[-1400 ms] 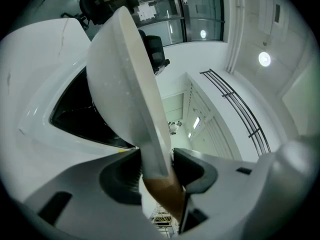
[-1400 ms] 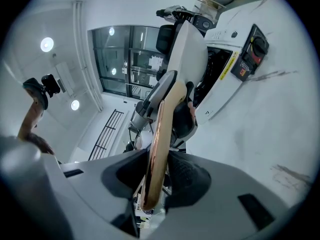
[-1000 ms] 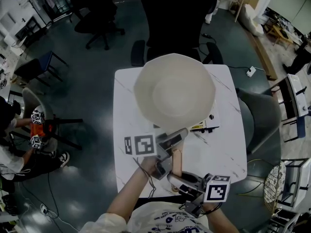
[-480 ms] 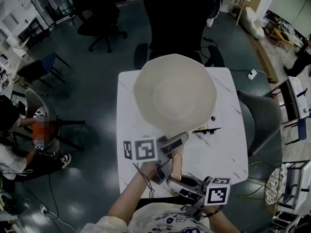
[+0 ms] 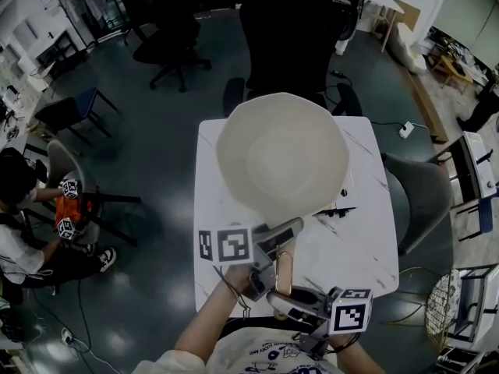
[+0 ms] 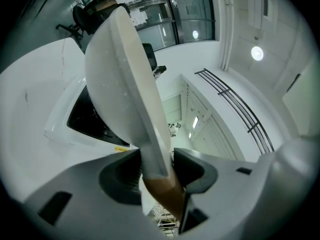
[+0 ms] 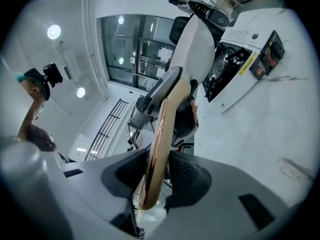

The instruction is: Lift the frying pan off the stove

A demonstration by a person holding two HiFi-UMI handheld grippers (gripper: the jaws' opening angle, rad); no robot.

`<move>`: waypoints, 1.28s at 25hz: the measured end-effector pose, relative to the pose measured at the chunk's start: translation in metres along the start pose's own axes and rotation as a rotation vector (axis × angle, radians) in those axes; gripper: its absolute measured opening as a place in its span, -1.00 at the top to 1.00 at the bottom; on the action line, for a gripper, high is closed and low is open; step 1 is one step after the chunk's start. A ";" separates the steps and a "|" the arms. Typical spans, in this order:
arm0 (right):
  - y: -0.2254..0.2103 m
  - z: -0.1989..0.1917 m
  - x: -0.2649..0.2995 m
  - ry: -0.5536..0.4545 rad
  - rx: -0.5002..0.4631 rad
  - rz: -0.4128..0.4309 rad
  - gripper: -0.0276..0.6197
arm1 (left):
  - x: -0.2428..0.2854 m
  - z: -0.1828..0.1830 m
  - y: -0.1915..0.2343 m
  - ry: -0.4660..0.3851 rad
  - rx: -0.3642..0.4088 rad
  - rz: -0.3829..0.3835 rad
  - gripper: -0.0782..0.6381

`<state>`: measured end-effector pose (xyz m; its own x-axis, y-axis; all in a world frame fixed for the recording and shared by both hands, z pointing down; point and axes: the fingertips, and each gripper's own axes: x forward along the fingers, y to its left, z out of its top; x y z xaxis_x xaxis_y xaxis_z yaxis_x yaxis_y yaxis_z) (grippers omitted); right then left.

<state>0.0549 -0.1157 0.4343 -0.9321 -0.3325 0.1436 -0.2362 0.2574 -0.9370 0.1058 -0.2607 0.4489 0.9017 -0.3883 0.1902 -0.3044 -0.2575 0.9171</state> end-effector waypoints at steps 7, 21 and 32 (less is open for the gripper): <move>0.015 -0.008 -0.003 0.003 -0.015 0.008 0.48 | -0.013 -0.004 -0.012 -0.028 -0.011 -0.008 0.24; 0.027 -0.022 -0.003 0.060 -0.045 0.024 0.48 | -0.030 -0.009 -0.019 -0.060 0.005 0.010 0.24; 0.033 -0.026 0.003 0.093 -0.070 0.027 0.46 | -0.040 -0.007 -0.018 -0.076 -0.006 0.005 0.24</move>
<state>0.0369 -0.0851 0.4119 -0.9591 -0.2398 0.1507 -0.2263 0.3289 -0.9168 0.0774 -0.2338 0.4270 0.8740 -0.4558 0.1682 -0.3073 -0.2503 0.9181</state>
